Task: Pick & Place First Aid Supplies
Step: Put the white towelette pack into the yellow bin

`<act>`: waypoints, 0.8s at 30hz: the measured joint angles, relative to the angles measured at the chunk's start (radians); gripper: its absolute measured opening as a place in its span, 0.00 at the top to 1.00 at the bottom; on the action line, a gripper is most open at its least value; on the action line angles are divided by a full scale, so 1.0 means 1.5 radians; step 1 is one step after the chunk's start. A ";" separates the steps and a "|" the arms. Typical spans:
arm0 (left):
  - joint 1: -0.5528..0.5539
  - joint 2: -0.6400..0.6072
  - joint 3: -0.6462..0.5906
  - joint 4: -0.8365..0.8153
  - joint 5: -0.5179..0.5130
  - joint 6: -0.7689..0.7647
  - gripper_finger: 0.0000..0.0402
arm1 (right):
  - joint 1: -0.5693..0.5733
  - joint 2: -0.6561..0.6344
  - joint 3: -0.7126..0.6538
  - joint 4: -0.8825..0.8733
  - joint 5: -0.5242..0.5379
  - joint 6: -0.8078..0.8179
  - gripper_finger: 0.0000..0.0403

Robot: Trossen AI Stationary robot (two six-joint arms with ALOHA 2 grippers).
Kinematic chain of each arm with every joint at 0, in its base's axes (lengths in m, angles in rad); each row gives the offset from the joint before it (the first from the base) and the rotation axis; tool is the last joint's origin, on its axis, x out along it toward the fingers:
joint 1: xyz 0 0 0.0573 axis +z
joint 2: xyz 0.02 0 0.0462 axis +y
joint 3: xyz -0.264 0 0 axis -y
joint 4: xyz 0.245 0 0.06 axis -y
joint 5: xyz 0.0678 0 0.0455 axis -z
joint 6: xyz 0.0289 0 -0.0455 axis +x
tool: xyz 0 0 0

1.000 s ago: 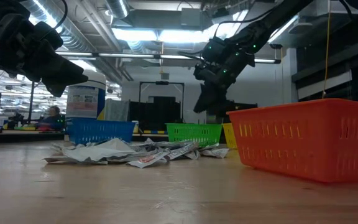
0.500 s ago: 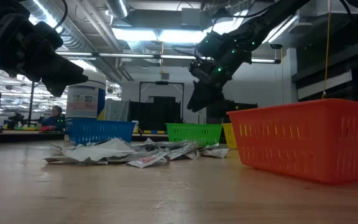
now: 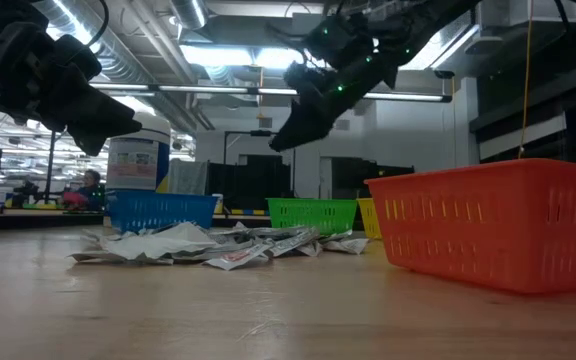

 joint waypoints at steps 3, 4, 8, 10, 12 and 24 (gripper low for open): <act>0.000 0.000 0.000 0.000 0.000 0.000 0.68 | 0.025 -0.001 0.000 -0.003 0.000 -0.014 0.44; 0.000 0.000 0.000 0.000 0.000 0.000 0.68 | 0.035 -0.001 0.000 -0.006 0.000 -0.014 0.44; 0.000 0.000 0.000 0.000 0.000 0.000 0.68 | 0.075 -0.001 0.000 -0.017 0.000 -0.014 0.44; 0.000 0.000 0.000 0.000 0.000 0.000 0.68 | 0.095 -0.001 0.000 -0.024 0.000 -0.013 0.44; 0.000 0.000 0.000 0.000 0.000 0.000 0.68 | 0.116 -0.001 0.000 -0.031 0.000 -0.007 0.44; 0.000 0.000 0.000 0.000 0.000 0.000 0.68 | 0.224 -0.001 0.000 -0.116 -0.001 -0.016 0.44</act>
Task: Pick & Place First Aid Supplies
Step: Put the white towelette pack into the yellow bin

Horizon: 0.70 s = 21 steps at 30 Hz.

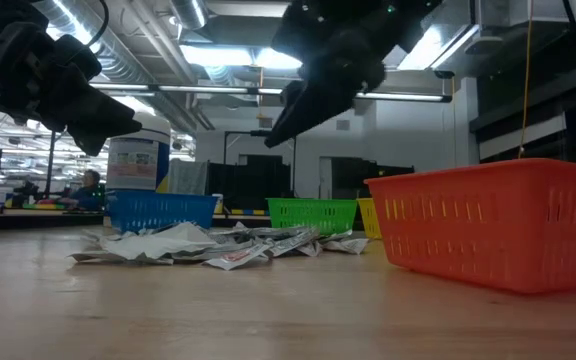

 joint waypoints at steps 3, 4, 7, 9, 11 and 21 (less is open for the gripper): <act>0.000 0.000 0.000 0.000 0.000 0.000 0.68 | 0.013 0.000 0.000 -0.029 0.000 0.003 0.44; 0.000 0.000 0.000 0.000 0.000 0.000 0.68 | 0.016 0.000 0.000 -0.037 0.000 0.006 0.44; 0.000 0.000 0.000 0.000 0.000 0.000 0.68 | 0.025 0.003 0.000 -0.053 0.001 0.010 0.44; 0.000 0.000 0.000 0.000 0.000 0.000 0.68 | 0.027 0.005 0.000 -0.068 0.001 0.009 0.44; 0.000 0.000 0.000 0.000 0.000 0.000 0.68 | 0.029 0.016 0.000 -0.065 0.001 0.007 0.44; 0.000 0.001 0.000 0.001 0.000 0.000 0.68 | 0.047 0.059 -0.002 -0.094 0.043 0.008 0.44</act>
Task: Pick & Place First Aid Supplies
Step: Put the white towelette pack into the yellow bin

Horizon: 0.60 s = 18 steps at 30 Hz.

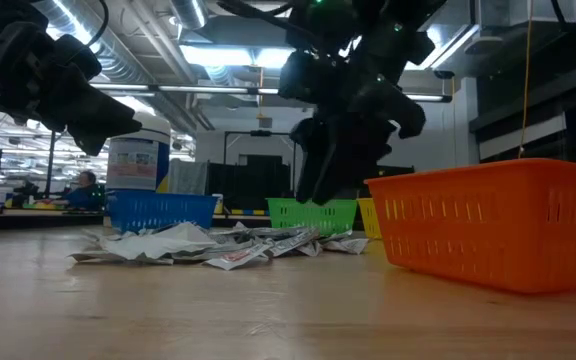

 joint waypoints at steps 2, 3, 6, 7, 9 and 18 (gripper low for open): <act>0.000 0.000 0.000 -0.006 0.000 0.000 0.68 | 0.005 0.007 0.000 0.008 0.014 0.009 0.44; 0.000 0.000 0.000 -0.003 0.000 0.000 0.68 | 0.005 0.010 0.000 0.009 0.027 0.017 0.44; 0.000 0.001 0.000 -0.001 0.000 0.000 0.68 | 0.008 0.020 0.000 0.009 0.050 0.038 0.44; 0.000 0.001 0.000 -0.001 0.000 0.000 0.68 | 0.009 0.023 0.000 0.008 0.055 0.045 0.44; 0.000 0.001 0.000 -0.001 0.000 0.000 0.68 | 0.011 0.029 0.000 0.010 0.065 0.062 0.44; 0.000 0.001 0.000 -0.001 0.000 0.000 0.68 | 0.025 0.045 0.000 0.016 0.089 0.111 0.45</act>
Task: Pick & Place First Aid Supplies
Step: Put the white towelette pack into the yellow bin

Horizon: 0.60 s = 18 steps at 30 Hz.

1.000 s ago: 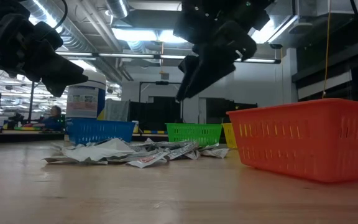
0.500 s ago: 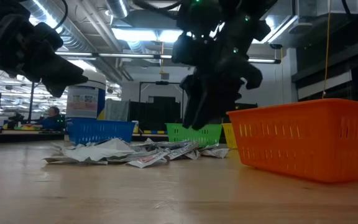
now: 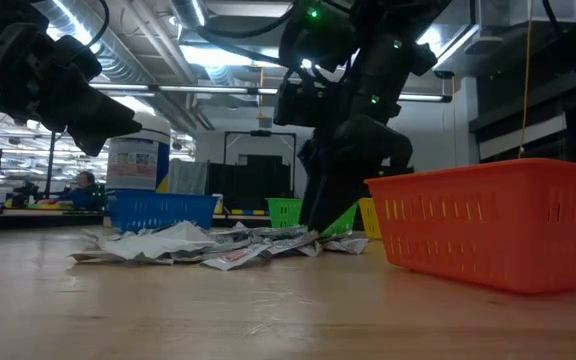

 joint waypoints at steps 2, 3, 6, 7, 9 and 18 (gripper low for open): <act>0.000 0.000 0.000 0.000 0.000 0.000 0.68 | 0.001 0.000 0.000 0.000 0.027 0.011 0.47; 0.000 0.000 0.000 0.000 0.000 0.000 0.68 | 0.001 0.000 0.000 0.000 0.040 0.013 0.49; 0.000 0.000 0.000 0.000 0.000 0.000 0.68 | 0.001 0.000 0.000 0.000 0.061 0.023 0.57; 0.000 0.000 0.000 0.000 0.000 0.000 0.68 | 0.001 0.000 0.000 0.000 0.061 0.027 0.60; 0.000 0.000 0.000 0.000 0.000 0.000 0.68 | 0.002 0.000 0.000 0.000 0.062 0.039 0.65; 0.000 0.000 0.000 0.000 0.000 0.000 0.68 | 0.003 0.000 0.000 0.000 0.062 0.059 0.92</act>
